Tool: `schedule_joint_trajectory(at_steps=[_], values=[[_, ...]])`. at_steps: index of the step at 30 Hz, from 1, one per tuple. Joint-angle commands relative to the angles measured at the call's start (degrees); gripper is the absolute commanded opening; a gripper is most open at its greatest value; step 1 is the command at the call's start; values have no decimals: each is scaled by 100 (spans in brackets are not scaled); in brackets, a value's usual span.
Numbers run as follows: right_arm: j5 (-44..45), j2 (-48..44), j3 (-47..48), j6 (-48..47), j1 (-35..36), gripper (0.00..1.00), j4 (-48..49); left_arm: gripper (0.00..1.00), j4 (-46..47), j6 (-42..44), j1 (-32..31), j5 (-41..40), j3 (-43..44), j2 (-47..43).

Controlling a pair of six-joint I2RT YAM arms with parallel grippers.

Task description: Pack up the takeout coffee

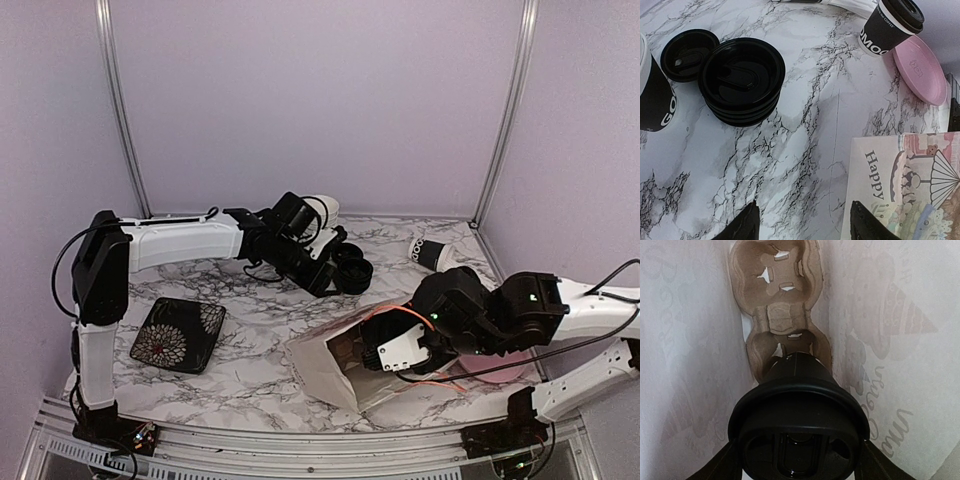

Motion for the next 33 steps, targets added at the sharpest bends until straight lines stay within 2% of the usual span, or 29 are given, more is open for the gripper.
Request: schedule_joint_trajectory(at_steps=[1,16,33], values=[[135,-25,-38,-22,51,43,409,63,-70,56,-16,188,137,168],[45,72,-96,-136,49,42,533,63,-78,89,-12,471,322,522],[8,250,-209,-454,-80,41,1062,60,-268,322,5,1177,486,905]])
